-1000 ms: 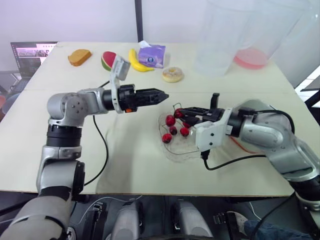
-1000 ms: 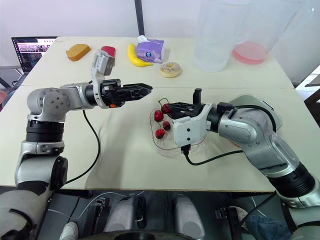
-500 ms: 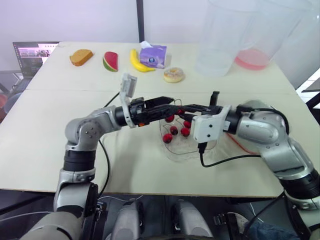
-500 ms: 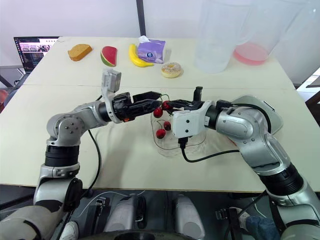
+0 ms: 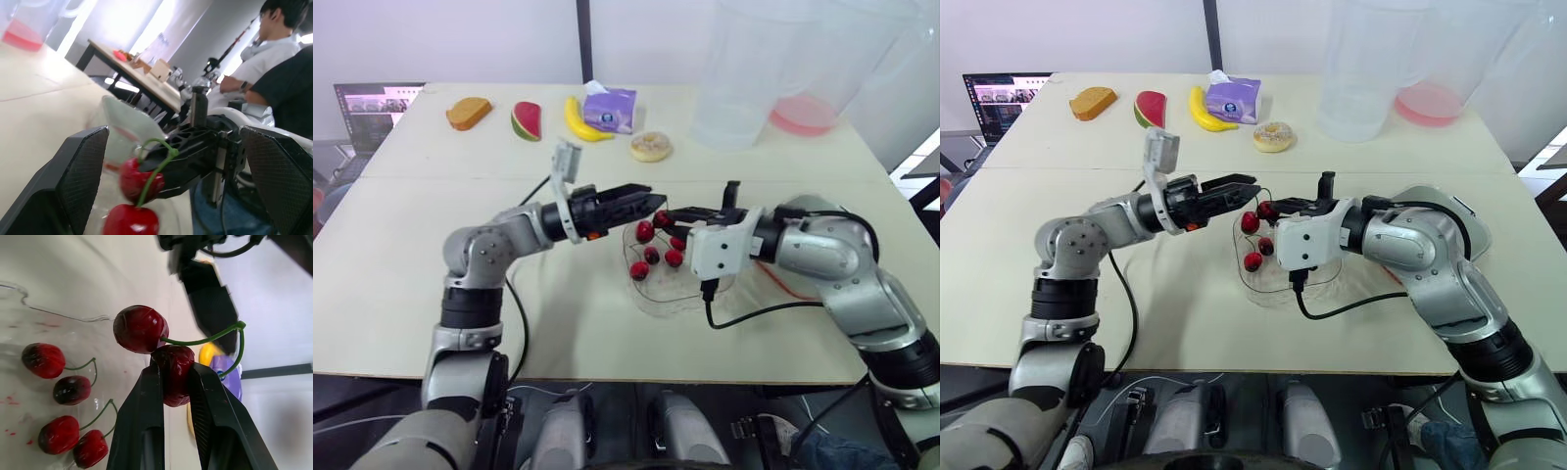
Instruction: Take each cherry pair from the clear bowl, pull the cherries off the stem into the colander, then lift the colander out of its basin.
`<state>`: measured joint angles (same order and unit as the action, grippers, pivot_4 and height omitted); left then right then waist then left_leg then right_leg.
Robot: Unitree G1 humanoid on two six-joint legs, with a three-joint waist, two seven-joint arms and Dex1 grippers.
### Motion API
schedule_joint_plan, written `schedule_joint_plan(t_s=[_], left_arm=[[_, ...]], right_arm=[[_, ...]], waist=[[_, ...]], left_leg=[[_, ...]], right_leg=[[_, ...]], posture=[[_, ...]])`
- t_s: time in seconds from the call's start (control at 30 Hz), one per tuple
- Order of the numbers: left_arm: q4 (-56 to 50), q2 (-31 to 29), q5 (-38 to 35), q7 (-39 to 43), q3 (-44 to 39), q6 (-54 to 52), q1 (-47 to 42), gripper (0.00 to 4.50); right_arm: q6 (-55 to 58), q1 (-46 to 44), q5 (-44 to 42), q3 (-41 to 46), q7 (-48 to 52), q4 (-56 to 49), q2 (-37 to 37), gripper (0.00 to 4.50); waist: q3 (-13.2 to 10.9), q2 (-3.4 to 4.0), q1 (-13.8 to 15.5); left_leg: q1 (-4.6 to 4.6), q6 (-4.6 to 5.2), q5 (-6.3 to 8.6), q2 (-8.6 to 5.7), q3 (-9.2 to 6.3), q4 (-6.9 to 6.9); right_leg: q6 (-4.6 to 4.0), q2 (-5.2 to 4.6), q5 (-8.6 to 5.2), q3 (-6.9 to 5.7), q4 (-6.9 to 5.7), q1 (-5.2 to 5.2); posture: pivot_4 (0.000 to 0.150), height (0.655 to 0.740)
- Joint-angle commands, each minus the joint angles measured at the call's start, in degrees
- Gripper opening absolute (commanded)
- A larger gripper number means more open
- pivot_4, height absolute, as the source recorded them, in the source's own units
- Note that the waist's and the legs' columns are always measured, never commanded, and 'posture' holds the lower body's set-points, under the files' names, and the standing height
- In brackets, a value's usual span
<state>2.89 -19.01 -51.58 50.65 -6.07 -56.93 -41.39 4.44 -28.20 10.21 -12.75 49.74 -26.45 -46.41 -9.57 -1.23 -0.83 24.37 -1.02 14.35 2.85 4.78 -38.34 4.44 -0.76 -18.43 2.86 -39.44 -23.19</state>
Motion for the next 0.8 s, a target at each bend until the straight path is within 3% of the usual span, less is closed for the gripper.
schedule_joint_plan(t_s=[0.03, 0.33, 0.8], left_arm=[[1.9, -2.3, 1.5, 3.4, 0.5, 1.9, -2.4, 4.5], [4.6, -4.0, 4.4, 7.8, 2.4, 3.8, -4.3, 4.5], [6.3, 6.1, 4.6, 0.4, 3.5, 1.3, -4.6, 4.5]], right_arm=[[3.1, -1.3, -1.3, 2.7, 3.7, -2.9, -3.0, 0.39], [15.4, -3.8, -2.4, 2.6, 8.7, -6.4, -5.4, 0.39], [18.0, -4.7, -1.5, 1.7, 9.3, -7.9, -6.0, 0.39]], waist=[[0.0, 0.0, 0.1], [0.0, 0.0, 0.0], [0.0, 0.0, 0.0]], left_leg=[[0.0, 0.0, 0.0, -0.01, 0.0, 0.0], [0.01, 0.01, 0.01, 0.0, -0.01, 0.0], [0.02, 0.03, 0.02, -0.01, -0.02, 0.0]], right_leg=[[0.0, 0.0, 0.0, 0.0, 0.0, 0.0], [0.0, 0.0, 0.0, -0.01, 0.02, 0.0], [0.0, 0.0, 0.0, 0.0, 0.02, 0.0]], posture=[[0.15, 0.74], [0.15, 0.74], [0.15, 0.74]])
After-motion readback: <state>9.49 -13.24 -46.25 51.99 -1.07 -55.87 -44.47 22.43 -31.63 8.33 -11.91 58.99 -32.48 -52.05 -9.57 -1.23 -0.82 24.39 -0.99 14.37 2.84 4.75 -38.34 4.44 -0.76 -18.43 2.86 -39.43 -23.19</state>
